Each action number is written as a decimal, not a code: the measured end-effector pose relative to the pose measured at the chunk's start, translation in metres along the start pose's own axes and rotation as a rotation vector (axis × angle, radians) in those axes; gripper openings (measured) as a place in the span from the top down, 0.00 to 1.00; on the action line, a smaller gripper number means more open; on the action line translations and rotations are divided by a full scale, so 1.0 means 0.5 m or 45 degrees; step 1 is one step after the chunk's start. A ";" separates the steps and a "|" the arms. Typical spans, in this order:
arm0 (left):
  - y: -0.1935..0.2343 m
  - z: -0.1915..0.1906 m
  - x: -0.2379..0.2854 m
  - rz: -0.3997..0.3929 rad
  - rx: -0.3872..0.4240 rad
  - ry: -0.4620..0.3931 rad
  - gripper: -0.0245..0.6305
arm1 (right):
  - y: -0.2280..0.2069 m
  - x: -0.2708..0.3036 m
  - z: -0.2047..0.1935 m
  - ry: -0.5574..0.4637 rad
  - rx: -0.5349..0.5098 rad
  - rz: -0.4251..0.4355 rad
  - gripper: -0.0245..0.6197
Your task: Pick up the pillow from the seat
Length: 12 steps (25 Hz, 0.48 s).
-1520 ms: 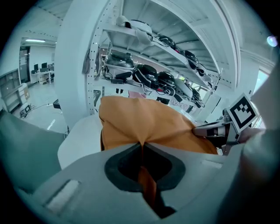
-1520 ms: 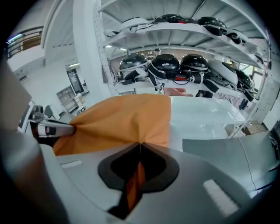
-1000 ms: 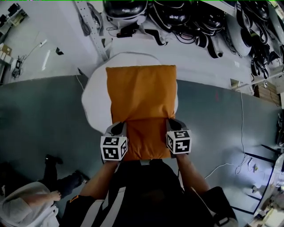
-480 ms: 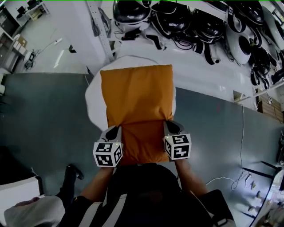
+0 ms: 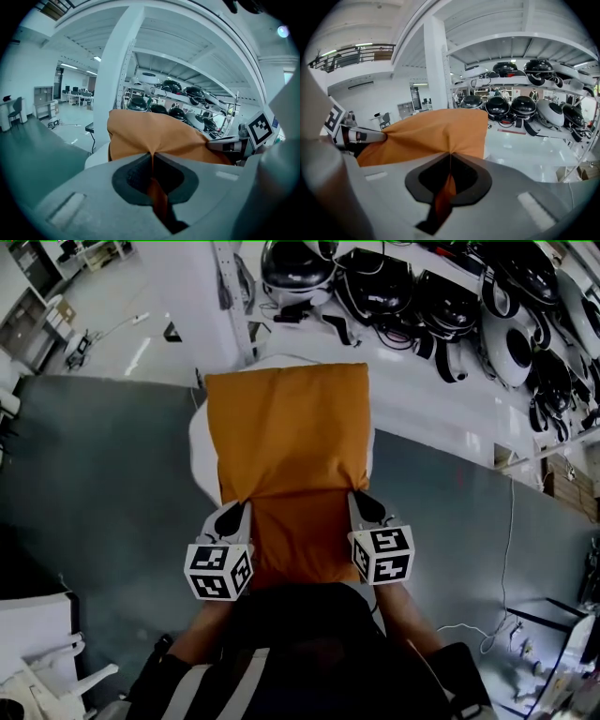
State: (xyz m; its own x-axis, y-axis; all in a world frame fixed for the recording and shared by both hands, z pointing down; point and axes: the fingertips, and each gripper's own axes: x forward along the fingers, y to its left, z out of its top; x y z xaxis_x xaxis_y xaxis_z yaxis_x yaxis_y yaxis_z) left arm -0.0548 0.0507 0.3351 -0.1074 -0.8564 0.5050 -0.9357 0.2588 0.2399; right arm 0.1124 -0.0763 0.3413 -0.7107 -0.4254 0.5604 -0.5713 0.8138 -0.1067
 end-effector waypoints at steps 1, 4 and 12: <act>0.002 0.011 -0.012 0.001 0.008 -0.015 0.95 | 0.009 -0.008 0.009 -0.011 0.000 0.003 0.95; 0.013 0.046 -0.044 0.004 0.038 -0.064 0.95 | 0.036 -0.026 0.039 -0.053 -0.005 0.005 0.95; 0.040 0.076 -0.098 -0.013 0.065 -0.125 0.95 | 0.090 -0.056 0.077 -0.136 -0.028 -0.048 0.95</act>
State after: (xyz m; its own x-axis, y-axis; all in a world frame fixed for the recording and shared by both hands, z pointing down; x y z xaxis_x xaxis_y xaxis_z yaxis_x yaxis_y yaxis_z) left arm -0.0810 0.0810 0.2839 -0.1278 -0.8993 0.4183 -0.9526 0.2286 0.2006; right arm 0.0909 -0.0428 0.2893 -0.7293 -0.4944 0.4729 -0.5898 0.8047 -0.0683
